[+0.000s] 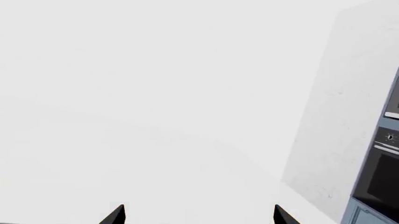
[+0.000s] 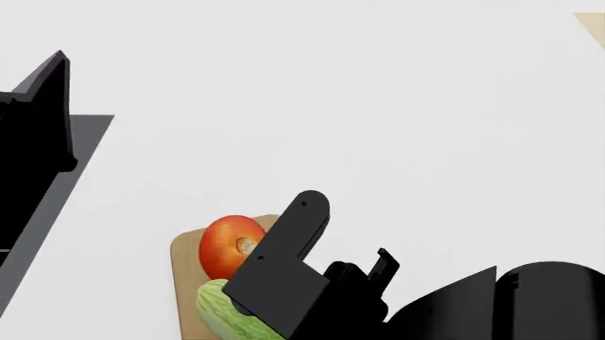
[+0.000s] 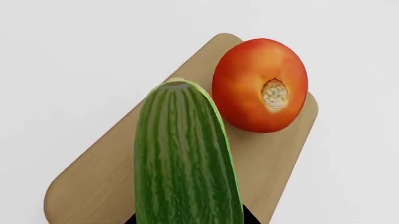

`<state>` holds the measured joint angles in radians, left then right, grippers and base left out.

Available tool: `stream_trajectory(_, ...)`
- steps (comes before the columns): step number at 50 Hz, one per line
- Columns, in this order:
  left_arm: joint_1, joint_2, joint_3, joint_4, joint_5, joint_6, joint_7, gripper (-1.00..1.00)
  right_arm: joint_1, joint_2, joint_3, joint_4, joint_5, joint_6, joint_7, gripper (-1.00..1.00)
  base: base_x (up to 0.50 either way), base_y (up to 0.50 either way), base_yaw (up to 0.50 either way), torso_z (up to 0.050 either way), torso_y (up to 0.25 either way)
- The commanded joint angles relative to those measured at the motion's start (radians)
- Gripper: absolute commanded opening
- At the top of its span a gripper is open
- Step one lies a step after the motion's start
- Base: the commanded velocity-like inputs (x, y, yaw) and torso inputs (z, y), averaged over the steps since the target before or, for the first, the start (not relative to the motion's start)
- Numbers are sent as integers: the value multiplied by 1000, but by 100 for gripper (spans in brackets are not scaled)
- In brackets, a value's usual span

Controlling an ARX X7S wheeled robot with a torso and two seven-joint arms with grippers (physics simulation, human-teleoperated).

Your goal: Pick the vegetables from the sink and place them on the cutting board.

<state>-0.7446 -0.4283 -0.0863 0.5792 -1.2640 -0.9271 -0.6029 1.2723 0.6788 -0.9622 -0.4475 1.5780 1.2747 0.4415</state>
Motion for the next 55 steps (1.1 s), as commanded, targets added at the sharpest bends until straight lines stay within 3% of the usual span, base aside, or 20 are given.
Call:
stream_trajectory(1,154,-102,150,6,2,7,4,100,-12,-13,-36,11,-59,7,-36,-100,-13,22,23,-12,0)
stream_trajectory(9,157,-102,151,6,3,12,3,100,-7,-16,-42,7,-67,4,-38,-100,-6,17,18,-12,0)
stream_trajectory(10,157,-101,152,5,3,13,4,100,-8,-13,-44,-1,-67,6,-41,100,0,0,27,-12,0)
stream_trajectory(21,150,-102,156,5,-1,12,0,100,19,0,-30,-9,-29,8,-19,100,-7,16,20,-12,0)
stream_trajectory(32,136,-104,158,9,-17,8,-11,100,172,62,72,-54,196,-14,113,100,-5,11,20,-10,0)
stream_trajectory(39,130,-105,162,7,-21,7,-12,100,217,82,133,-41,241,-68,128,100,-3,8,20,-9,0)
stream_trajectory(48,128,-100,174,20,20,33,20,100,137,111,180,-28,105,-168,92,100,-3,6,23,-8,0)
stream_trajectory(55,168,-96,161,82,91,90,23,100,-30,147,226,-78,-74,-338,83,100,-2,5,22,-11,0)
